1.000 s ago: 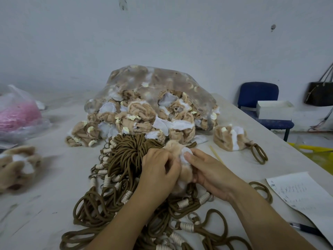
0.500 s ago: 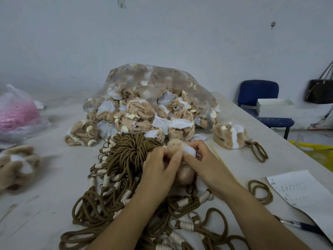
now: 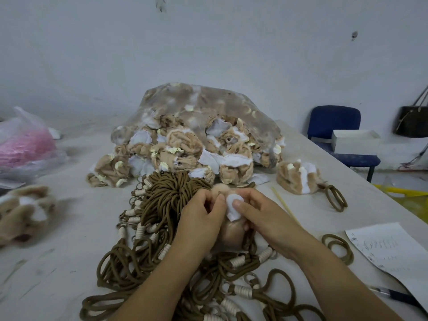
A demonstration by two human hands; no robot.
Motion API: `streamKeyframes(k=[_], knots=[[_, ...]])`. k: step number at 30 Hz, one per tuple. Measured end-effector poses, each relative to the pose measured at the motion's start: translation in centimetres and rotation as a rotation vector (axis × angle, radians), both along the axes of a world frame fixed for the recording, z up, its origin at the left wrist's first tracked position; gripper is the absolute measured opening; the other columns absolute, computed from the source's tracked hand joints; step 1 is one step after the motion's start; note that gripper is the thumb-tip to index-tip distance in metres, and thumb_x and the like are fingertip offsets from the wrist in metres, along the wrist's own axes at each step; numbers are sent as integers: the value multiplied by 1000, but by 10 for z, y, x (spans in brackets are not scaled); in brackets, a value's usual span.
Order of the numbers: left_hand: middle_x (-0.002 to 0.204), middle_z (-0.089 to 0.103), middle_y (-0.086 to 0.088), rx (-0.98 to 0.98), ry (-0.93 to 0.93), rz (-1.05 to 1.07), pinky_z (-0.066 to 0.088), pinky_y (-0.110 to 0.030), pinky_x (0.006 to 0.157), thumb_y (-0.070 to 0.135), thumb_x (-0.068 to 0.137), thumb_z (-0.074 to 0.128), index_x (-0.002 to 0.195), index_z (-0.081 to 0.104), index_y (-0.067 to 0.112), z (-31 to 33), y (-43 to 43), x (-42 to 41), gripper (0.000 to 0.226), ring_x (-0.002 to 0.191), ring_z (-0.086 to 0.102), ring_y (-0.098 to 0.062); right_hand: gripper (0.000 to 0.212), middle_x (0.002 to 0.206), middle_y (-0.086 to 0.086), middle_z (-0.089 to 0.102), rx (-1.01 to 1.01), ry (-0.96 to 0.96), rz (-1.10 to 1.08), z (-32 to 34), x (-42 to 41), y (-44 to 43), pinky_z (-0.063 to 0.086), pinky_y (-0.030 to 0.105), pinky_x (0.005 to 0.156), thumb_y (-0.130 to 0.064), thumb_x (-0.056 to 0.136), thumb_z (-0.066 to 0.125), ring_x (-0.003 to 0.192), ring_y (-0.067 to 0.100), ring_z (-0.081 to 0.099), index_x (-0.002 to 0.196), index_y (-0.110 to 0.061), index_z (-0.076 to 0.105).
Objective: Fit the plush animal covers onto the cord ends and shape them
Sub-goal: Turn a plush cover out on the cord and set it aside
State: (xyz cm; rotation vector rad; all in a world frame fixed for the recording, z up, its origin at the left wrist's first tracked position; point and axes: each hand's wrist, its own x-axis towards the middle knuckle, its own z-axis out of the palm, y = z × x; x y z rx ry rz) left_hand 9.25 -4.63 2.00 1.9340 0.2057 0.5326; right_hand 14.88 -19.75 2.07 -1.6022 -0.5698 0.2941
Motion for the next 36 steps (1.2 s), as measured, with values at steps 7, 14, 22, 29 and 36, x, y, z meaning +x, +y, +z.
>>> streamKeyframes(k=[7,14,22,29,36], knots=[[73,50,5,400,-132,-59,36,-21,59,30,92,56,76,48,18,1,-4,-1,22,69,47,-7,11,87,-17,65,-331,-218,-175,-1,3,2,41,6,58,-47,88,58,78,-13,58,96,-43,51],[75,47,5,533,-207,-87,33,-18,62,26,94,53,79,49,11,-3,-4,3,21,72,45,-8,19,75,-16,50,-386,-323,-361,-3,-1,11,36,4,49,-43,88,57,70,-25,45,96,-36,42],[71,52,6,137,-161,-100,39,-17,56,36,93,56,75,47,23,-6,-7,0,24,62,48,-2,21,68,-10,48,-373,-386,-354,-2,-1,7,36,14,46,-51,81,57,59,-7,48,82,-43,38],[103,58,14,163,-8,-146,40,-5,66,44,93,55,104,53,35,-12,-2,5,14,89,53,8,20,70,-13,45,-200,-215,-330,-6,3,4,37,13,47,-52,77,63,53,-6,44,83,-43,46],[69,52,7,201,-20,-55,35,-15,51,38,93,56,75,47,24,-10,-1,4,25,62,49,2,25,101,5,70,85,37,-115,0,-1,3,55,42,88,-50,75,68,99,21,67,95,-35,64]])
